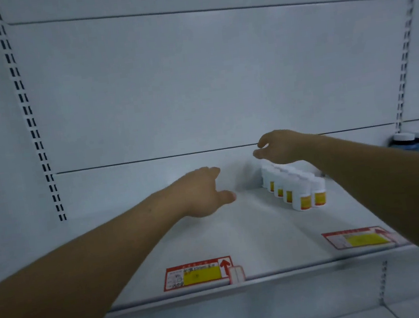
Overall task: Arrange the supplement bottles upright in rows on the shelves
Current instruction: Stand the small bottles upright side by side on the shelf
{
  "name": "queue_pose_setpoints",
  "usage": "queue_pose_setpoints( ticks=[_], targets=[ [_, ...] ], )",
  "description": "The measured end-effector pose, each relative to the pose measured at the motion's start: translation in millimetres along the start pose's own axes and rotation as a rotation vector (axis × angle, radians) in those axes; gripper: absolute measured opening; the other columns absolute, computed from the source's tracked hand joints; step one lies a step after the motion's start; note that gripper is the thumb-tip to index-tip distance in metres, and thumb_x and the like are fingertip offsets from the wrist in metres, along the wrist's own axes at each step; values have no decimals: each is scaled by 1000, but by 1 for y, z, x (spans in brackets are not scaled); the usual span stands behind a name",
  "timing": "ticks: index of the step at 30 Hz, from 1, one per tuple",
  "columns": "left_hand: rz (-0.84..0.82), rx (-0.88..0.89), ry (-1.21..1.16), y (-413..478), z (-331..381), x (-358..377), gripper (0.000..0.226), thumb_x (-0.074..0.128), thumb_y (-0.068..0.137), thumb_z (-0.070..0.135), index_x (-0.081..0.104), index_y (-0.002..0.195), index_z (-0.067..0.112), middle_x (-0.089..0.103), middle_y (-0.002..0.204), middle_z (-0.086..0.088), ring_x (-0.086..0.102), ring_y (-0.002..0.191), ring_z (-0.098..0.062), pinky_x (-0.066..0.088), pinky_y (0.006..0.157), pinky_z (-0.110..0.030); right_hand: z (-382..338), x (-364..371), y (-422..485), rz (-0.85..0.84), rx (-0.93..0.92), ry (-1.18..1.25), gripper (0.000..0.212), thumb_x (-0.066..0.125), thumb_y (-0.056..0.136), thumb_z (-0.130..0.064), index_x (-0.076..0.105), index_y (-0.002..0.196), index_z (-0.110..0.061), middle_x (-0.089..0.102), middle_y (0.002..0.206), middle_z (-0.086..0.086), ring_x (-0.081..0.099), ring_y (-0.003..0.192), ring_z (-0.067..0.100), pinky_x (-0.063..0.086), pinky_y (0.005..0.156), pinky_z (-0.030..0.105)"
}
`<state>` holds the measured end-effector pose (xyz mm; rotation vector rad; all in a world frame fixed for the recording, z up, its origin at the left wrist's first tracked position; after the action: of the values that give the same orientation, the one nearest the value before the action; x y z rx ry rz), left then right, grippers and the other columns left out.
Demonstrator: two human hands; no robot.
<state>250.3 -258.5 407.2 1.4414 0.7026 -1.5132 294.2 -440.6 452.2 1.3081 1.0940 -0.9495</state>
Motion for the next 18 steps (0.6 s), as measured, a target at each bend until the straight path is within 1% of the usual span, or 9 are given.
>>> queue_pose_setpoints(
  ticks=[5, 6, 7, 8, 9, 10, 12, 16, 18],
  targets=[
    [-104, -30, -96, 34, 57, 32, 89, 53, 83, 62, 14, 150, 18, 20, 156, 0, 27, 138, -17, 23, 110, -25, 55, 11, 7, -37, -45, 4, 52, 39, 98, -44, 46, 138, -10, 40, 147, 9, 37, 132, 26, 29, 103, 30],
    [-120, -23, -153, 41, 69, 37, 87, 57, 82, 59, 18, 148, 18, 26, 153, 0, 35, 130, -11, 27, 103, -15, 65, 16, 10, -51, -57, 22, 54, 39, 98, -45, 43, 140, -12, 38, 149, 8, 36, 134, 25, 28, 104, 30],
    [-133, -6, -213, 48, 80, 42, 81, 60, 83, 53, 23, 147, 18, 33, 149, 1, 41, 114, -1, 29, 89, -1, 74, 22, 13, -67, -68, 40, 55, 40, 97, -46, 41, 142, -13, 36, 150, 7, 35, 135, 25, 28, 105, 30],
    [-146, 10, -275, 55, 90, 46, 76, 62, 85, 47, 27, 145, 16, 38, 143, 2, 39, 98, 6, 28, 71, 8, 82, 29, 17, -81, -78, 58, 56, 40, 97, -47, 39, 142, -15, 36, 150, 6, 35, 135, 24, 28, 106, 30],
    [-149, 11, -343, 62, 98, 51, 75, 62, 85, 44, 26, 145, 16, 38, 139, 4, 34, 92, 11, 28, 62, 9, 88, 35, 22, -91, -93, 75, 56, 40, 97, -47, 39, 142, -15, 37, 150, 6, 36, 134, 24, 28, 106, 30],
    [-147, -8, -405, 69, 101, 57, 78, 62, 85, 45, 22, 146, 19, 35, 139, 7, 31, 95, 10, 29, 62, 6, 92, 40, 25, -100, -107, 100, 55, 41, 97, -46, 39, 142, -15, 37, 150, 6, 37, 134, 24, 28, 105, 30],
    [-149, -76, -519, 77, 102, 67, 83, 61, 84, 47, 12, 148, 25, 32, 138, 14, 31, 103, 4, 29, 73, -1, 95, 50, 32, -117, -134, 158, 53, 40, 97, -44, 40, 141, -15, 39, 148, 7, 40, 130, 24, 31, 102, 29],
    [-221, -94, -682, 79, 100, 83, 81, 62, 83, 44, 7, 143, 39, 33, 120, 31, 38, 97, 22, 34, 68, 6, 89, 68, 37, -167, -217, 205, 44, 35, 98, -37, 49, 133, -12, 48, 141, 9, 46, 123, 25, 35, 99, 32],
    [-227, -90, -696, 78, 98, 85, 89, 65, 75, 50, 9, 144, 41, 36, 128, 29, 40, 111, 14, 36, 78, 0, 87, 70, 37, -170, -235, 240, 42, 36, 99, -35, 52, 130, -12, 51, 137, 10, 49, 120, 25, 38, 99, 33]
  ],
)
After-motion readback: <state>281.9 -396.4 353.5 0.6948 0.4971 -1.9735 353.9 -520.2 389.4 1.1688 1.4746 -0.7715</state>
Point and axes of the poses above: each hand's wrist, its own y-axis towards the middle knuckle, its own x-axis out of the palm, z = x × y, the point moved 7 cm from there along y, towards the middle knuckle
